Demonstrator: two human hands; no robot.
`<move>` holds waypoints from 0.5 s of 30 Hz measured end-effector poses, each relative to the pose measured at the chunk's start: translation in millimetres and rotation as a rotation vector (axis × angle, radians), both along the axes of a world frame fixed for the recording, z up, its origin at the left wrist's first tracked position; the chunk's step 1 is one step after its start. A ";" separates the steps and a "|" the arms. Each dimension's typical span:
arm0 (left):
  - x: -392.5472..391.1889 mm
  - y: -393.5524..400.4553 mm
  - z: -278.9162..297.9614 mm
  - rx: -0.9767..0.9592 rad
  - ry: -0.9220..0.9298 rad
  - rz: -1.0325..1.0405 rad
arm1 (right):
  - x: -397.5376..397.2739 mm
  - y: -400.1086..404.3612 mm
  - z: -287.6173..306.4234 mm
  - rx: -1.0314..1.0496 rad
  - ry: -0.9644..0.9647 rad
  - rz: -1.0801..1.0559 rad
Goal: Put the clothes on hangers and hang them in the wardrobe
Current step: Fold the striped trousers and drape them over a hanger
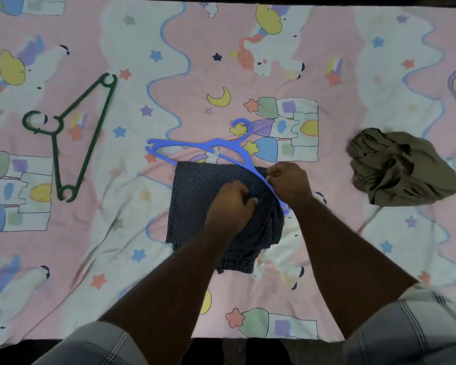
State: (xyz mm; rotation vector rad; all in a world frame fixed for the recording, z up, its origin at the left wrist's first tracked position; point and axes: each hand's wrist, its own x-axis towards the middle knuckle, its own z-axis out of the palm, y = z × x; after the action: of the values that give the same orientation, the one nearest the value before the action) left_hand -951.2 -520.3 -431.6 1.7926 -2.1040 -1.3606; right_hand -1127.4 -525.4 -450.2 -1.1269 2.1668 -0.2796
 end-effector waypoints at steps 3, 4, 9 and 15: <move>-19.9 17.9 -13.6 0.042 -0.119 -0.157 | -17.2 -1.4 -10.9 0.159 0.062 0.178; -23.9 22.4 -17.4 0.043 -0.146 -0.160 | -21.0 0.9 -12.7 0.192 0.039 0.196; -32.7 24.3 -32.1 -0.012 -0.256 -0.134 | -26.4 8.7 -17.5 0.176 -0.096 0.158; -22.5 27.5 -32.0 0.040 -0.227 -0.234 | -41.1 7.7 -15.9 0.054 -0.077 0.122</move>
State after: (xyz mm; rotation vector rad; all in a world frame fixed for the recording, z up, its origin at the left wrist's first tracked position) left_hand -973.7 -492.8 -463.6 1.8435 -2.4885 -1.3094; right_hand -1168.4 -517.7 -466.1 -1.1933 2.0172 -0.2058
